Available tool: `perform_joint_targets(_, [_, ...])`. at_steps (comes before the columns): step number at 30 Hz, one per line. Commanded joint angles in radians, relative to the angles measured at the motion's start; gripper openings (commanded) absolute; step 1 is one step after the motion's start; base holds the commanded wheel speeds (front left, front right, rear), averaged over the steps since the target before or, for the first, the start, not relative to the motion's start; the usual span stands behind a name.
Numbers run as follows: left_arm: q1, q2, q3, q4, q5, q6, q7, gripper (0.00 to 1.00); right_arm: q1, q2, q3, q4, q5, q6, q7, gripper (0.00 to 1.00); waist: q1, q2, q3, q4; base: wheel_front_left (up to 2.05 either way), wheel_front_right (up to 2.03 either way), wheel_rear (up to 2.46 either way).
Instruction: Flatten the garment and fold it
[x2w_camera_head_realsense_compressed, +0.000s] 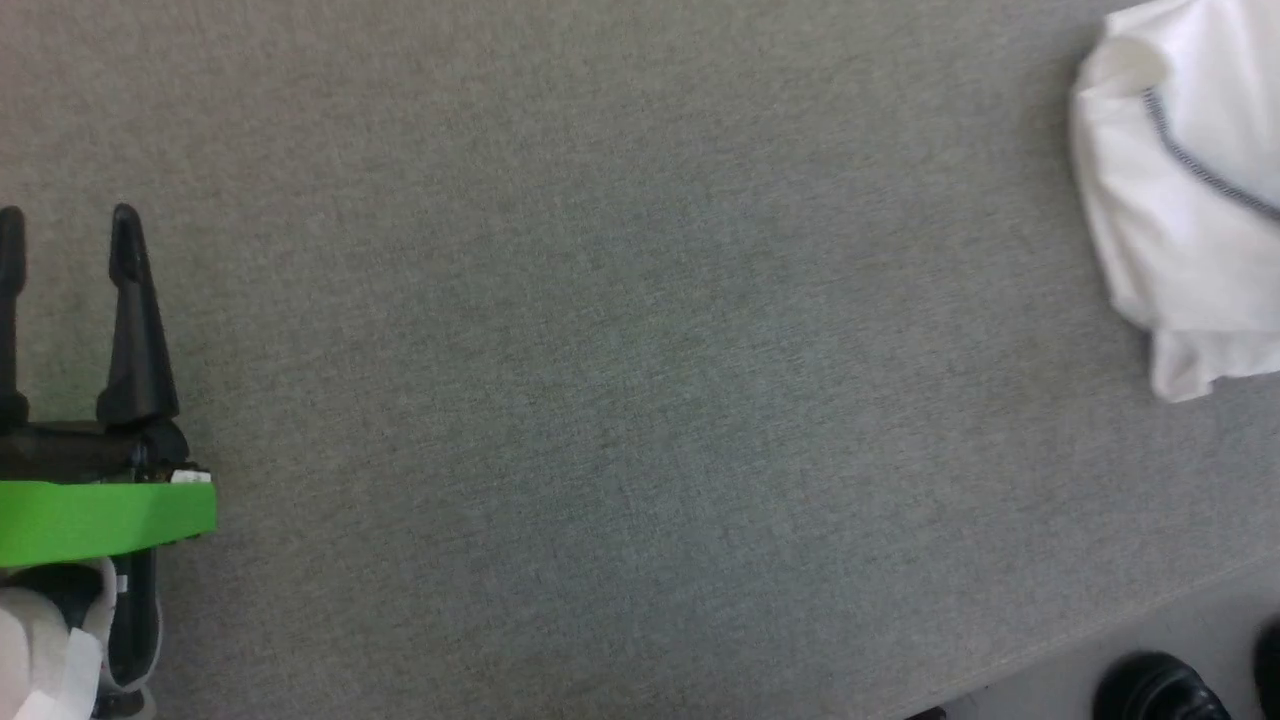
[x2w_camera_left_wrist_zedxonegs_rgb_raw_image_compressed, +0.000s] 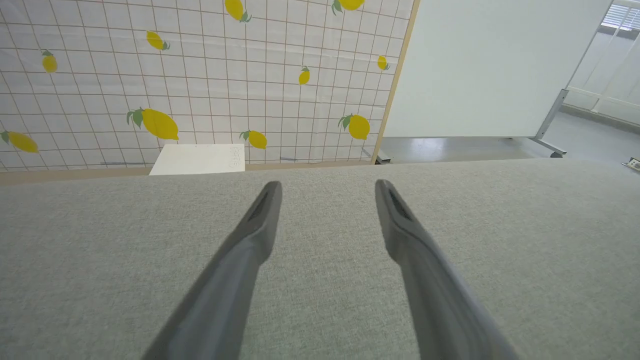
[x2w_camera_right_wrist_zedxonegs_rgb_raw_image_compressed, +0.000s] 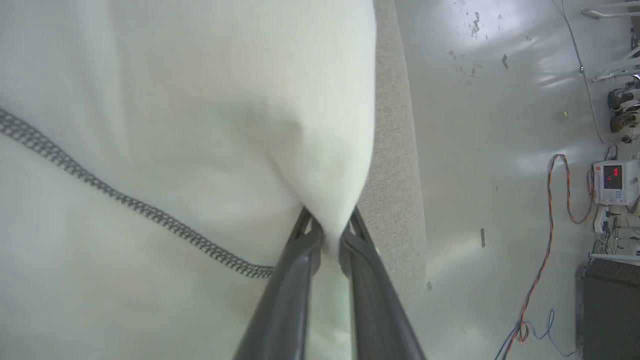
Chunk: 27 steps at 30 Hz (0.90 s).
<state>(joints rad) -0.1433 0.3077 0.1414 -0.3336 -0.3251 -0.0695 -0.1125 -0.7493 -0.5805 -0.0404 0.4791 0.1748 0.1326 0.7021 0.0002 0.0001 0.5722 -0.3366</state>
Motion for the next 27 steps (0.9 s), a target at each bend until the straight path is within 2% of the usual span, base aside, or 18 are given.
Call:
perform_joint_targets(1, [0.004, 0.012, 0.005, -0.011, 0.008, 0.003, 0.006, 1.00, -0.023, -0.005, -0.033, 0.006, -0.027, -0.002, -0.013, 0.00, -0.0002, -0.0001, 0.101, 0.029, 0.00, 0.00, 0.00])
perform_joint_targets(4, [-0.002, 0.022, 0.009, -0.028, 0.006, 0.004, 0.016, 1.00, -0.037, 0.008, -0.139, 0.019, -0.085, -0.002, -0.013, 0.00, -0.0002, -0.0001, 0.119, 0.043, 0.00, 0.00, 0.00])
perform_joint_targets(8, [0.000, 0.031, 0.010, -0.040, 0.008, 0.006, 0.026, 1.00, -0.042, 0.029, -0.229, 0.023, -0.172, -0.002, -0.008, 0.00, -0.0002, -0.0001, 0.122, 0.053, 0.00, 0.00, 0.00])
perform_joint_targets(9, [0.001, 0.032, 0.009, -0.041, 0.009, 0.006, 0.028, 1.00, -0.045, 0.038, -0.253, 0.021, -0.183, -0.002, -0.015, 0.26, -0.0002, -0.0001, 0.122, 0.054, 0.00, 0.00, 0.00])
perform_joint_targets(10, [0.003, 0.033, 0.008, -0.042, 0.009, 0.007, 0.029, 1.00, -0.045, 0.044, -0.269, 0.021, -0.207, -0.002, -0.019, 0.81, -0.0002, -0.0001, 0.120, 0.055, 0.00, 0.00, 0.00])
perform_joint_targets(11, [0.005, 0.033, 0.008, -0.041, 0.009, 0.008, 0.029, 1.00, -0.043, 0.047, -0.274, 0.023, -0.225, -0.002, -0.017, 1.00, -0.0002, -0.0001, 0.117, 0.055, 0.00, 0.00, 0.00])
perform_joint_targets(16, [0.016, 0.021, 0.001, -0.018, 0.008, 0.015, 0.017, 1.00, -0.052, 0.074, -0.341, 0.019, -0.283, -0.002, -0.033, 1.00, -0.0002, -0.0001, 0.062, 0.053, 0.00, 0.00, 0.00])
perform_joint_targets(19, [0.026, 0.004, -0.002, 0.014, 0.004, 0.021, -0.012, 1.00, -0.057, 0.078, -0.320, -0.027, -0.288, -0.002, -0.105, 1.00, -0.0002, -0.0001, -0.011, 0.059, 0.00, 0.00, 0.00])
perform_joint_targets(24, [0.051, -0.037, -0.009, 0.081, -0.006, 0.037, -0.059, 1.00, -0.060, 0.139, -0.265, -0.129, -0.207, -0.002, -0.250, 1.00, -0.0002, -0.0001, -0.161, 0.080, 0.00, 0.00, 0.00])
perform_joint_targets(27, [0.065, -0.066, -0.023, 0.122, -0.008, 0.050, -0.072, 1.00, -0.048, 0.204, -0.250, -0.204, -0.110, -0.002, -0.335, 1.00, -0.0002, -0.0001, -0.252, 0.113, 0.00, 0.00, 0.00])
